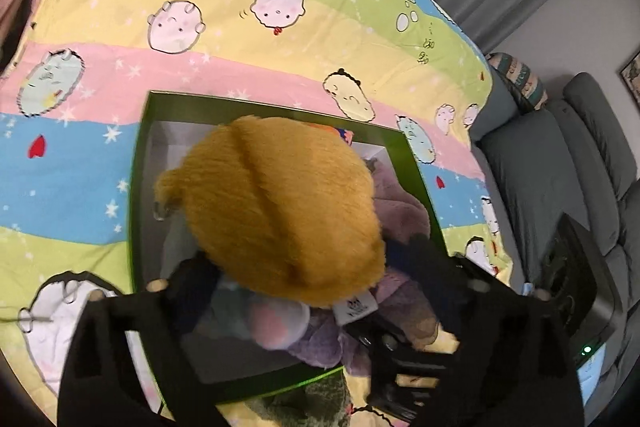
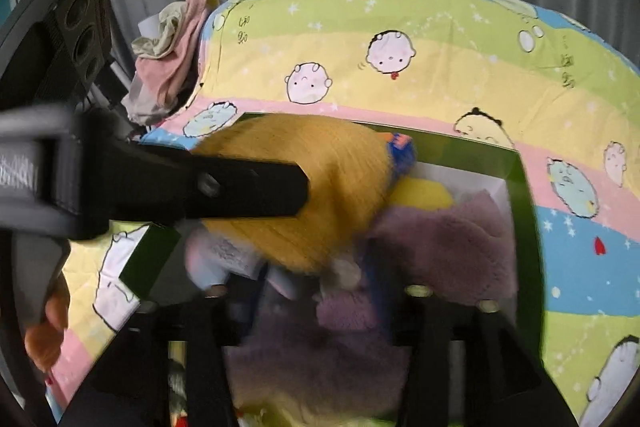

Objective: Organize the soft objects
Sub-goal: 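Carry the fuzzy plush into the green box and release it, then reach the left tool to the red-and-white sock and grasp it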

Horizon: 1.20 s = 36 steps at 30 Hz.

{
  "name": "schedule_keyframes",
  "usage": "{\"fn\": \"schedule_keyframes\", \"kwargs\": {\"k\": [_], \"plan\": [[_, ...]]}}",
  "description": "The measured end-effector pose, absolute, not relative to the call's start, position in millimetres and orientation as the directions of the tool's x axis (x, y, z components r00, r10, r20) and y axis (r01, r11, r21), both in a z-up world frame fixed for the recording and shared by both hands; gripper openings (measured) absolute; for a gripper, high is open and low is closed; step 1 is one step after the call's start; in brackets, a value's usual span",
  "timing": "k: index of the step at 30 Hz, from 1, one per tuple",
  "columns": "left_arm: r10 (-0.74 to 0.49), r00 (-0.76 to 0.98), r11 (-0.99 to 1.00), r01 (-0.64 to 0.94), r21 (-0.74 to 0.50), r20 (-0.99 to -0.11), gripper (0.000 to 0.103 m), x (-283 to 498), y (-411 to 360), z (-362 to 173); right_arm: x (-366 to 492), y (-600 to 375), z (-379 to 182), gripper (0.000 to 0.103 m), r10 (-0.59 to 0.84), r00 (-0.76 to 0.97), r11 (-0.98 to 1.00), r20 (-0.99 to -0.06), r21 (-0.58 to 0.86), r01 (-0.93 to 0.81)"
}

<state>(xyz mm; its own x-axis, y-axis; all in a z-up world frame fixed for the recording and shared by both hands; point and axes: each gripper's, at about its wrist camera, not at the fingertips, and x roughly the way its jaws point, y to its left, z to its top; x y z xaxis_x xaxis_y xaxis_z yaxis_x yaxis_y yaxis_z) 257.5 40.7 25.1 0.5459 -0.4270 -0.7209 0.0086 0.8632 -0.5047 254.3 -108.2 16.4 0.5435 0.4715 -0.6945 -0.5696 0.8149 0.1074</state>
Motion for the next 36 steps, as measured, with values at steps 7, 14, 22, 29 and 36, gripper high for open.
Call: {"fn": "schedule_keyframes", "kwargs": {"k": [7, 14, 22, 29, 36], "plan": [[-0.388, 0.583, 0.873, -0.015, -0.487, -0.714, 0.102, 232.1, 50.9, 55.6, 221.0, -140.2, 36.6, 0.061, 0.472, 0.579, 0.828, -0.665, 0.11, -0.55], [-0.343, 0.648, 0.902, 0.024, -0.431, -0.681, 0.102, 180.3, 59.3, 93.0, 181.7, -173.4, 46.0, 0.061, 0.48, 0.6, 0.838, -0.64, 0.132, -0.53], [-0.35, 0.637, 0.901, 0.03, -0.432, -0.686, 0.102, 117.6, 58.0, 77.5, 128.4, -191.1, 40.2, 0.062, 0.511, 0.587, 0.827, -0.629, 0.173, -0.535], [-0.374, 0.614, 0.895, 0.044, -0.444, -0.695, 0.102, 73.6, 53.0, 25.7, 93.3, -186.1, 19.0, 0.062, 0.546, 0.536, 0.798, -0.643, 0.205, -0.567], [-0.437, 0.615, 0.879, 0.138, -0.457, -0.656, 0.102, 63.7, 40.7, -8.5, 80.7, -167.9, -18.7, 0.062, 0.533, 0.483, 0.802, -0.695, 0.233, -0.55]]}}
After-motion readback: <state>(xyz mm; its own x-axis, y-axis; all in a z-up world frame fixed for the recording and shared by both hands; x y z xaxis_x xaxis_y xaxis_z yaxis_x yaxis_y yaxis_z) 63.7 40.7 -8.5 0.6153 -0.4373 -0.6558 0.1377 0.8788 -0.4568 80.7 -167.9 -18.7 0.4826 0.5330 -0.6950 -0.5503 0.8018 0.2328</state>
